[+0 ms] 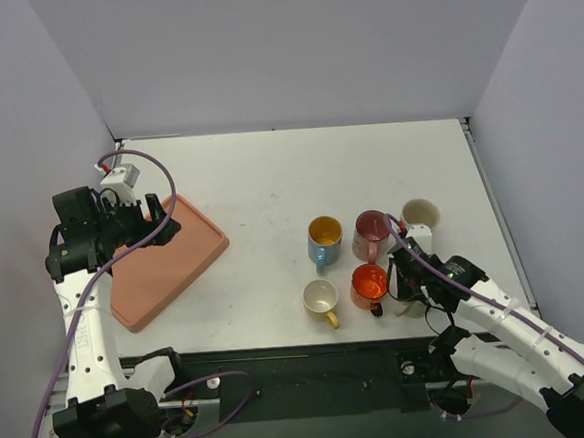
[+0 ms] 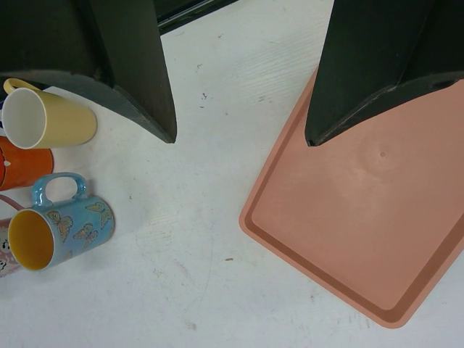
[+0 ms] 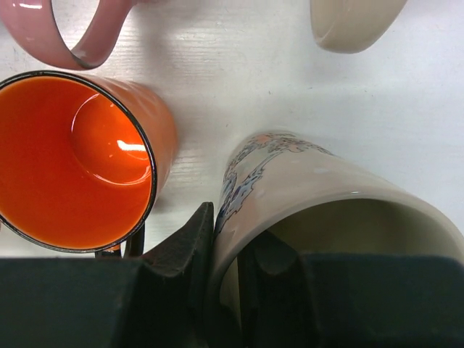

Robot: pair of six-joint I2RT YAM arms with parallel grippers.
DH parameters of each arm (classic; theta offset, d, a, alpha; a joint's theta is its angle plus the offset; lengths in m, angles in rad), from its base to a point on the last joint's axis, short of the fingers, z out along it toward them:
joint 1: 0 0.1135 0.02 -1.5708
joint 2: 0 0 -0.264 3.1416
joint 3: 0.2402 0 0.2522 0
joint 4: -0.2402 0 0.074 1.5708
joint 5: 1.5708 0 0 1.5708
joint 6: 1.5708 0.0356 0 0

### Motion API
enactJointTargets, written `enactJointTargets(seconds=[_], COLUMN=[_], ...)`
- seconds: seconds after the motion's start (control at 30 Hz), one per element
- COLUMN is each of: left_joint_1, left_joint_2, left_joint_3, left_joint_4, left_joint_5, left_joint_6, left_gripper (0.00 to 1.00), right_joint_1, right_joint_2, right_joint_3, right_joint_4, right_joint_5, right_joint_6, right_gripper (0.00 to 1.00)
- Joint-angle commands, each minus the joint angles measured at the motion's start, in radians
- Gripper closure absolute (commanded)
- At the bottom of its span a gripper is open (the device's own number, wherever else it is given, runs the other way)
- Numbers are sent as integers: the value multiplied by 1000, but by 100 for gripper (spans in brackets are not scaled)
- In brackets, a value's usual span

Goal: Turn the mug right side up

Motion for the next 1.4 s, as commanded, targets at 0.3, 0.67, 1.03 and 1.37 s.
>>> enactJointTargets(seconds=[0.3,0.67,1.03,1.37], left_joint_1=[-2,-41,-56,-57], left_joint_2=[-10,-6,45,124], left_joint_3=[5,-128,-439,-644], left_joint_4=[40,319,927,1275], left_joint_5=[24,-118,-342,-420], left_joint_6=[24,-12,-209,-331], left_gripper=[18,17,12,11], right_joint_1=[-27,-62,-778,-884], right_joint_2=[20,11,-87,-159], right_joint_3=[140,462,151,-222], right_joint_4=[-91,-120,379,750], right_joint_5=[50,258,165,118], right_joint_6=[-36,-171,-237,-230], right_gripper=[41,0,0,2])
